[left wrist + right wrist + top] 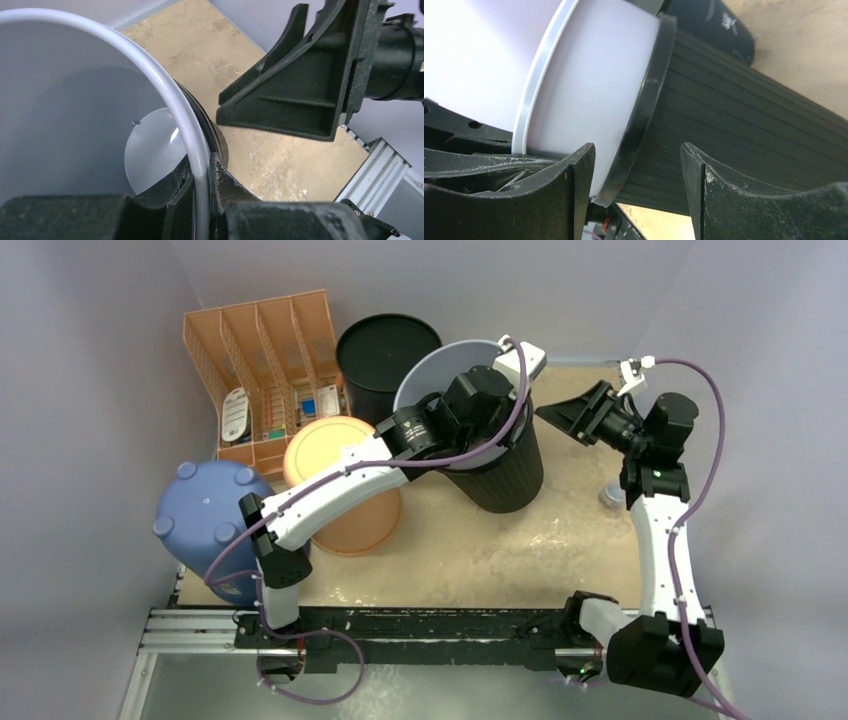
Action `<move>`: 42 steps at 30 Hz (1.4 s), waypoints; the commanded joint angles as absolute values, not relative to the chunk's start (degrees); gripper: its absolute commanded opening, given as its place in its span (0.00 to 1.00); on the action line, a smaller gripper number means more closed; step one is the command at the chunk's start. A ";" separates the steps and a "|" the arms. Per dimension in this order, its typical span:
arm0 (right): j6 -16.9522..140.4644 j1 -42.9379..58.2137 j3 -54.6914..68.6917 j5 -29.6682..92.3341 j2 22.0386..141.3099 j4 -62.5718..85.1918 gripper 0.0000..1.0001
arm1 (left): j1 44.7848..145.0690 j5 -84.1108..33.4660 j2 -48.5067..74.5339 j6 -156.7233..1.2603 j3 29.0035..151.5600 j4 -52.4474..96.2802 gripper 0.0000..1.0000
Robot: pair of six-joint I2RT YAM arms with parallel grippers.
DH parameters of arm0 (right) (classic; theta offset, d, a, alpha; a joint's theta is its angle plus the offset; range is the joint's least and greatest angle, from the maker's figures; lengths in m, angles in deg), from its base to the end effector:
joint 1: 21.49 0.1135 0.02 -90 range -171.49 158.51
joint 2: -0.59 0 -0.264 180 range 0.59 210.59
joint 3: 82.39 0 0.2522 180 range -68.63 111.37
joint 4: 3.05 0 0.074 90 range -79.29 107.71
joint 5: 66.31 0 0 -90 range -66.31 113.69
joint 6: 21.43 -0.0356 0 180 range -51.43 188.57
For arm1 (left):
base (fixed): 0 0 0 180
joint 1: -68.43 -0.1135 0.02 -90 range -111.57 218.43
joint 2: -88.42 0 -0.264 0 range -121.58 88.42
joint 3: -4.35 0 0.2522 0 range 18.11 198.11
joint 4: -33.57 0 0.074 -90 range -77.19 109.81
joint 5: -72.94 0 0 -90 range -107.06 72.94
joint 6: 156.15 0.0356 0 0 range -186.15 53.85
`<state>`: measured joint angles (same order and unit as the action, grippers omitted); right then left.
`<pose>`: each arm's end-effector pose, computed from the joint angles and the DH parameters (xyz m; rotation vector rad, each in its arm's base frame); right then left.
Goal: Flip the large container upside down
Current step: Adjust the container in the container.
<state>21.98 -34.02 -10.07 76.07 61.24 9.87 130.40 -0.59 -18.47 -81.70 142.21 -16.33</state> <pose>0.2339 -0.0231 0.3925 0.1156 1.7118 1.1701 0.2040 -0.3618 0.4608 0.5772 1.8521 -0.6451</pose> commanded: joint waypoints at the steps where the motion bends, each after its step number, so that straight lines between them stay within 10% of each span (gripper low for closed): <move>1: 21.02 -31.84 -9.87 80.52 62.17 4.91 0.65 | 130.29 -1.00 -13.52 -82.07 143.53 -6.77 0.00; 15: 22.80 -28.38 -10.09 79.67 65.58 7.34 0.42 | 130.30 -8.67 -12.60 -81.05 141.57 -4.57 0.00; 19: 23.29 -27.92 -9.47 78.09 65.67 8.80 0.01 | 130.32 -12.47 -13.17 -80.06 141.97 -4.27 0.00; 42: 26.72 -24.57 -15.57 49.14 65.50 23.55 0.00 | 130.79 -23.88 -20.51 -81.14 160.80 -0.28 0.00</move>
<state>18.81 -25.98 -11.42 61.30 62.20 14.79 127.65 -11.41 -25.01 -79.82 152.06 -21.25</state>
